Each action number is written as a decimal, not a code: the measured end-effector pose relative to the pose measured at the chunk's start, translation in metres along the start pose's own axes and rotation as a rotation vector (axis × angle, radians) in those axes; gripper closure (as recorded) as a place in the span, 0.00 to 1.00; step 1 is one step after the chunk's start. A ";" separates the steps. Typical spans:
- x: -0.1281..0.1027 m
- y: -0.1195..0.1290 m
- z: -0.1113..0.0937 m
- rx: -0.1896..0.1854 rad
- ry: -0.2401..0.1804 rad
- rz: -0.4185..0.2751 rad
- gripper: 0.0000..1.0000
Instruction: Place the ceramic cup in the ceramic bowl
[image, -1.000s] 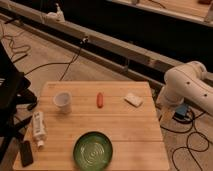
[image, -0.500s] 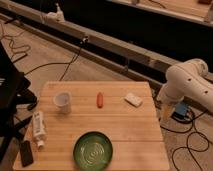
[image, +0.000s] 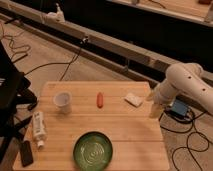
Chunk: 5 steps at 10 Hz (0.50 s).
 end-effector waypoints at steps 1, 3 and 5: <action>-0.021 -0.005 0.005 -0.002 -0.064 -0.019 0.35; -0.054 -0.012 0.009 -0.002 -0.137 -0.064 0.35; -0.092 -0.013 0.018 -0.016 -0.175 -0.140 0.35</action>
